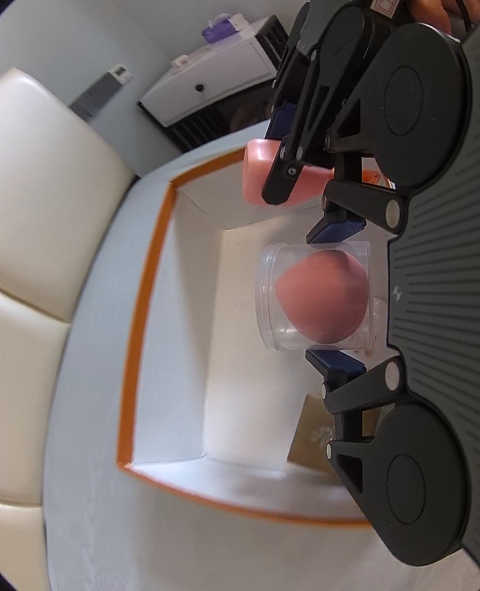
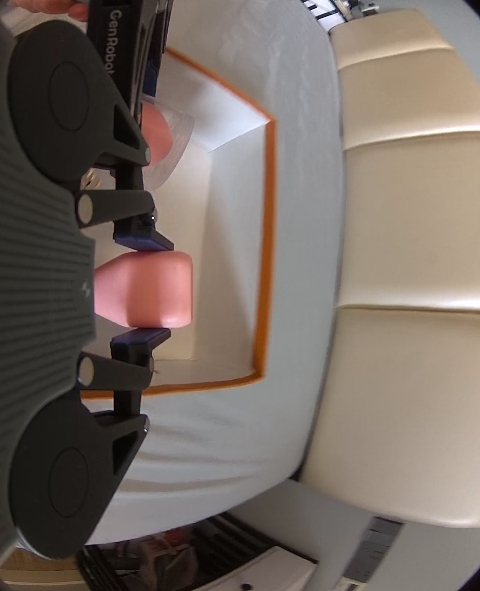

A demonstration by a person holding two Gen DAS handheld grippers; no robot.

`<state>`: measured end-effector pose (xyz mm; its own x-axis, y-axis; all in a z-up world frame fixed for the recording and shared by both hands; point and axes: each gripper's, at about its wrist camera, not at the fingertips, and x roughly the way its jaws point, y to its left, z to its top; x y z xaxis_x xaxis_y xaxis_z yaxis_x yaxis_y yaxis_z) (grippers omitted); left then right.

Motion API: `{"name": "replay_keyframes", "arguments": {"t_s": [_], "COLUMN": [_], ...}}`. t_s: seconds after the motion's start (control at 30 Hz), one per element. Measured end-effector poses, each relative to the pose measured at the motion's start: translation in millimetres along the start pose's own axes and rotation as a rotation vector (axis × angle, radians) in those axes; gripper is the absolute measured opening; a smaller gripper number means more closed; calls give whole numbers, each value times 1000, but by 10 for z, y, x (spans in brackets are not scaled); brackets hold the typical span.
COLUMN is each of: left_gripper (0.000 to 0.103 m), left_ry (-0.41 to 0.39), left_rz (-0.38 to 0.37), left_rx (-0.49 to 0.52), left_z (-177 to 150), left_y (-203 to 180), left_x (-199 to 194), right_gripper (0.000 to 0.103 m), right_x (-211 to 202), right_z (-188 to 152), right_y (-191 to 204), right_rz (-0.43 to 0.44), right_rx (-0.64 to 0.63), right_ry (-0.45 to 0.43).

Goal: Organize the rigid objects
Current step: 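Carry the clear cup and pink bottle over into the orange box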

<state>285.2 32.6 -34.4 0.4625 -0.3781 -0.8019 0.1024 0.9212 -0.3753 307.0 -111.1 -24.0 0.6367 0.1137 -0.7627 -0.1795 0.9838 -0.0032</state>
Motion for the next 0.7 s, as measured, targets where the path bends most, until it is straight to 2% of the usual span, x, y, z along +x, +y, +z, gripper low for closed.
{"name": "replay_keyframes", "arguments": {"t_s": [0.13,0.2,0.37,0.5,0.7], "left_gripper": [69,69,69,69,69], "left_ry": [60,73,76,58,46], "left_rz": [12,26,71,95,105], "left_rx": [8,1,29,43,42], "left_z": [-68,-107,-166,-198,-194], "left_y": [-37,-19,16,47,87], "left_x": [232,293,321,248,209], "right_gripper": [42,42,41,41,42], "right_x": [252,288,367,412,507], "right_z": [-72,-91,-71,-39,-71], "right_y": [-130,-106,12,48,177], "right_rz": [-1,-11,-33,-9,-55], "right_rx": [-12,-72,-197,-252,-365], "right_ry": [97,103,151,206,259]}}
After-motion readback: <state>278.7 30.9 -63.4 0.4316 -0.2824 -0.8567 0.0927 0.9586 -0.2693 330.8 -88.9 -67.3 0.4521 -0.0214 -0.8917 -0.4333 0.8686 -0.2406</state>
